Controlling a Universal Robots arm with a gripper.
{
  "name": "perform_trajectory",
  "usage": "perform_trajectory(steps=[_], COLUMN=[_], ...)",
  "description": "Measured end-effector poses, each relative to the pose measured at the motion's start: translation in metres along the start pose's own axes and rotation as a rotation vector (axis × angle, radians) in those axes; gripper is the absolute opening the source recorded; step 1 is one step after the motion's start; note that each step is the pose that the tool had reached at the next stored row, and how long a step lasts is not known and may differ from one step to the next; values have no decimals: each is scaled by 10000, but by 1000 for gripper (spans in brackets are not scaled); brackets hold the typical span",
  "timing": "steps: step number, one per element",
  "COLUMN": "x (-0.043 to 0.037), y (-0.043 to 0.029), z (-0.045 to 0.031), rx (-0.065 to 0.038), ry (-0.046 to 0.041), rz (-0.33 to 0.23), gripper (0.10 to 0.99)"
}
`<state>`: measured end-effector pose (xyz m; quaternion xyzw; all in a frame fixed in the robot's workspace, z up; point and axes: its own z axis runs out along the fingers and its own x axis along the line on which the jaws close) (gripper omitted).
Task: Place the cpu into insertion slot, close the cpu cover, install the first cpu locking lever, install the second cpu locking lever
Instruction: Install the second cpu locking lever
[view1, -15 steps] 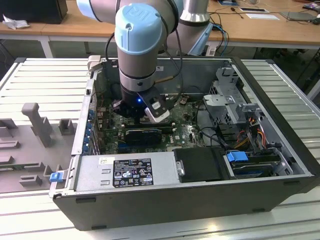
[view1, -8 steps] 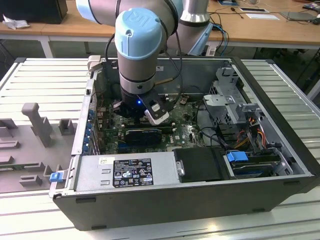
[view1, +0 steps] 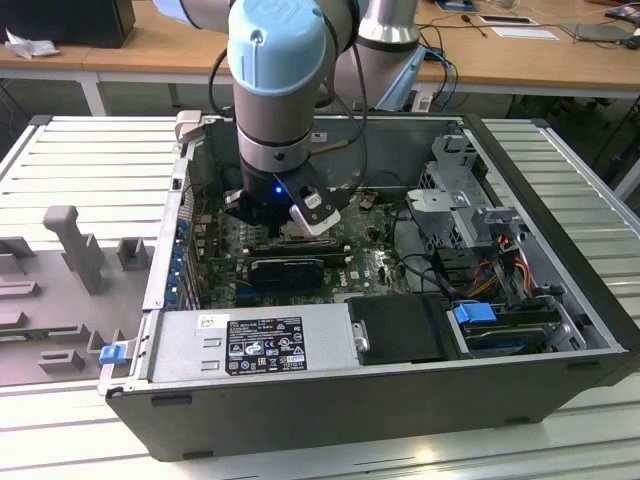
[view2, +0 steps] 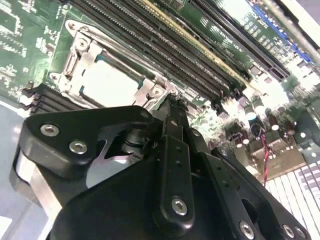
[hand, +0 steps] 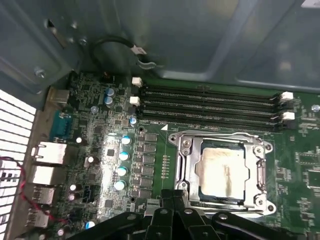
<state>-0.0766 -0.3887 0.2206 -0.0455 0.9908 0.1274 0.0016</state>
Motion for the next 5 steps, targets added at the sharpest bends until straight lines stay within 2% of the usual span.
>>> perform_trajectory(steps=[3, 5], x=[-1, -1], y=[14, 14], z=[-52, -53], rx=[1, 1], ry=[3, 2], rz=[1, 1], gripper=[106, 106])
